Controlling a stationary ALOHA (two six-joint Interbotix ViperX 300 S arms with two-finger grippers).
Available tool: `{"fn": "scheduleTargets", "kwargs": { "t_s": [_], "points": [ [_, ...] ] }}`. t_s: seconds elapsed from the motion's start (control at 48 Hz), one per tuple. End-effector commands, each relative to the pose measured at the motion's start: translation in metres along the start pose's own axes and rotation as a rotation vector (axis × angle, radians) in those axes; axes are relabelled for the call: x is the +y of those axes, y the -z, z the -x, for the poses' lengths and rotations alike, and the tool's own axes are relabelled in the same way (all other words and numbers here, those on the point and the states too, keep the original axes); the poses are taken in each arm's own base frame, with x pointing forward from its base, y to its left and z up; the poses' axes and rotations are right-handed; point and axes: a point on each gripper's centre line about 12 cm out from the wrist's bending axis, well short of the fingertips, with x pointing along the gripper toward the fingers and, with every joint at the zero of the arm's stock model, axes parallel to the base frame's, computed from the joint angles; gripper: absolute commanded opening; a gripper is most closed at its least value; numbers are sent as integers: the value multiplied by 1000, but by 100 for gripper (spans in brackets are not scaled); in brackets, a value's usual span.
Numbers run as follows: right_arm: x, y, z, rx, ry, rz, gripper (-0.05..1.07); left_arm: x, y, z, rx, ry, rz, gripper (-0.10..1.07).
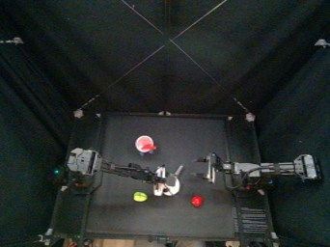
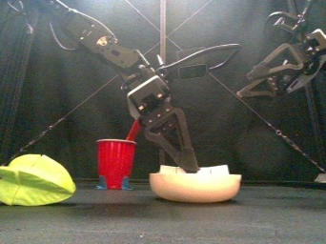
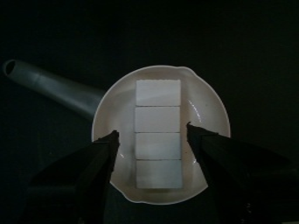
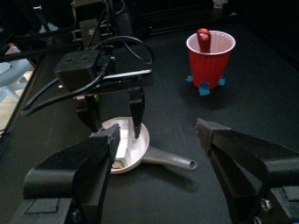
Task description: Place sushi roll in pan
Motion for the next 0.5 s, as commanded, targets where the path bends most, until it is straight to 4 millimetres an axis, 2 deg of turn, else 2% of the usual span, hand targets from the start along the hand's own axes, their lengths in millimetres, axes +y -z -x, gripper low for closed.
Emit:
{"fn": "scheduleTargets", "kwargs": {
  "t_s": [0.0, 0.479],
  "points": [
    [0, -4, -1, -11, 1, -3, 100, 3, -18, 10, -55, -6, 2, 95],
    [0, -4, -2, -9, 1, -3, 99, 3, -20, 14, -66, -7, 3, 94]
  ]
}}
